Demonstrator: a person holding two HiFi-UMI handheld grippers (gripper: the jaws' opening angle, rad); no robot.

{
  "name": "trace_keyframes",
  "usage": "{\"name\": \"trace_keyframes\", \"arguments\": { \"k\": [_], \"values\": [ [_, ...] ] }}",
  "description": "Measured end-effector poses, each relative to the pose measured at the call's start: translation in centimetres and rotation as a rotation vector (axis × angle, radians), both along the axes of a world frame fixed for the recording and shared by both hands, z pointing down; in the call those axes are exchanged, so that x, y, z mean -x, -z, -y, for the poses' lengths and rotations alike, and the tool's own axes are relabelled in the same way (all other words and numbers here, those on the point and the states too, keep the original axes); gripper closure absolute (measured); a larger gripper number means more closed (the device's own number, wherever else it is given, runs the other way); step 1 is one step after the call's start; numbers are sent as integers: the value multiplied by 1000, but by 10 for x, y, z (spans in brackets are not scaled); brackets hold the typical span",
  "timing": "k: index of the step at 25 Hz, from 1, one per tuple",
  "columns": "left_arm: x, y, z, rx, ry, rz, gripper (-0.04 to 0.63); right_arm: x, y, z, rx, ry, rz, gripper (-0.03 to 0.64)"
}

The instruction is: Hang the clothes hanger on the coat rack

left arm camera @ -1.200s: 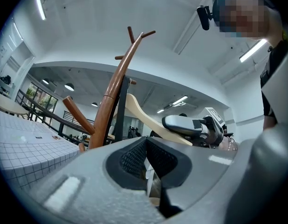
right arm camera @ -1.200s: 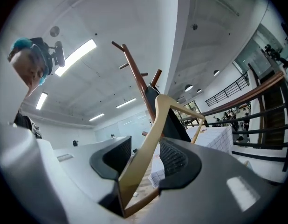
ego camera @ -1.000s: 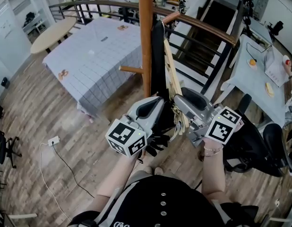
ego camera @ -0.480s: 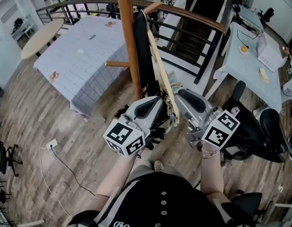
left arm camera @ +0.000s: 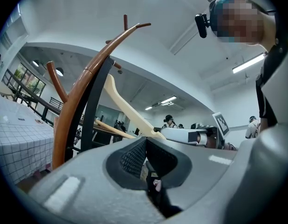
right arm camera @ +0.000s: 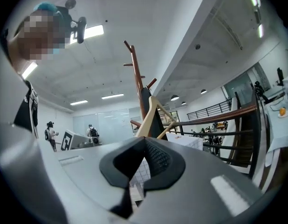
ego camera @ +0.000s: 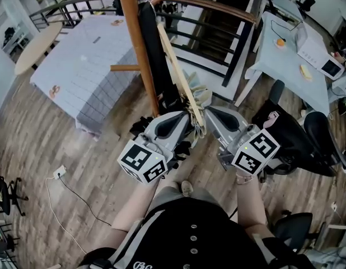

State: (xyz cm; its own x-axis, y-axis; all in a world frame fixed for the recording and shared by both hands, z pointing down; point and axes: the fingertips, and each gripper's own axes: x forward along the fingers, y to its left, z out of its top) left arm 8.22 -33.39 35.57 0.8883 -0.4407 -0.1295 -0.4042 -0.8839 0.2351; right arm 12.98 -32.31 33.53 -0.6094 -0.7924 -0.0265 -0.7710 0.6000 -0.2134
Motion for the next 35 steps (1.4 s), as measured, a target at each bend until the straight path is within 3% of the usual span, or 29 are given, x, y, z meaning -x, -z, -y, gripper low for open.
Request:
{"name": "trace_keyframes", "arguments": {
  "k": [3, 11, 21, 35],
  "values": [
    [-2, -4, -2, 9, -8, -6, 595, 4, -6, -5, -13, -13, -59, 615],
    [-5, -13, -13, -25, 1, 58, 595, 3, -23, -15, 3, -75, -86, 615],
    [-10, -25, -25, 2, -28, 73, 595, -3, -38, -25, 30, -70, -152, 617],
    [-18, -24, -34, -12, -68, 94, 597, 0, -44, -34, 51, 81, -348, 617]
  ]
}}
